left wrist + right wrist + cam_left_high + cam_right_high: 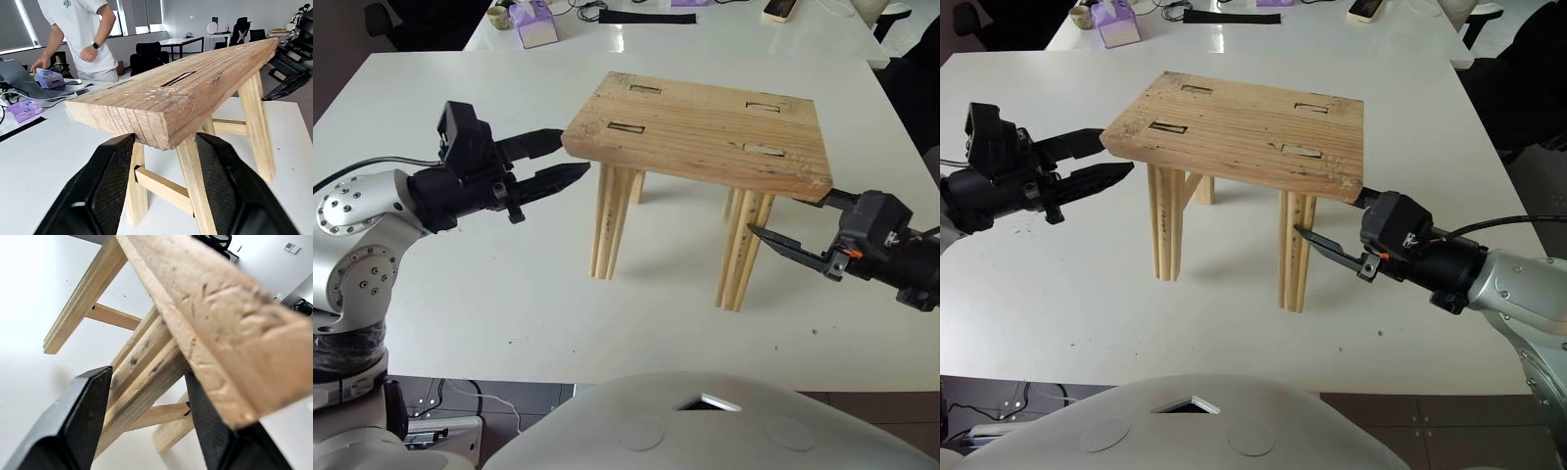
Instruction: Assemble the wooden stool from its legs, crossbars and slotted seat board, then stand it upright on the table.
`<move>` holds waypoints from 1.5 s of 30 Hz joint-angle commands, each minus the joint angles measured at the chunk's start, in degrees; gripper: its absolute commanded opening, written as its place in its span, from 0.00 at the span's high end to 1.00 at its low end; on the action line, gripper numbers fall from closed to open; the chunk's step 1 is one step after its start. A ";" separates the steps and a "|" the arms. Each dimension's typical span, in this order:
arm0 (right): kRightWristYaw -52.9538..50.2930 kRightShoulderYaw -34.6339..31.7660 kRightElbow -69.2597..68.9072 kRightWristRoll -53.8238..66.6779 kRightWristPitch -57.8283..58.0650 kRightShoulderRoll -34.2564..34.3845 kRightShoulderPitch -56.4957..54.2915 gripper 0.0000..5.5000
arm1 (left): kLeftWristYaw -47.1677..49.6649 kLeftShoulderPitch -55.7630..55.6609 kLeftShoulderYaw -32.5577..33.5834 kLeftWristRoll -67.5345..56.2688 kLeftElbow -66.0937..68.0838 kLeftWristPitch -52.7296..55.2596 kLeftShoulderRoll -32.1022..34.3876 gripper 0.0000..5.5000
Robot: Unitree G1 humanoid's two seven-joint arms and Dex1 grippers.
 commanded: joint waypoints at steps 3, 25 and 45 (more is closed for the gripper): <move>2.52 4.18 4.40 -13.39 -5.82 0.37 5.12 0.51 | -6.32 7.69 -3.00 10.47 1.66 -8.11 -0.13 0.58; -28.40 16.22 65.12 -35.33 -36.03 41.11 -18.63 0.51 | 38.41 -1.12 -10.57 46.72 49.17 -34.03 -35.58 0.58; -38.95 16.02 95.05 -40.94 -53.51 44.69 -34.26 0.51 | 48.04 -8.93 -11.56 51.17 66.00 -46.54 -42.69 0.58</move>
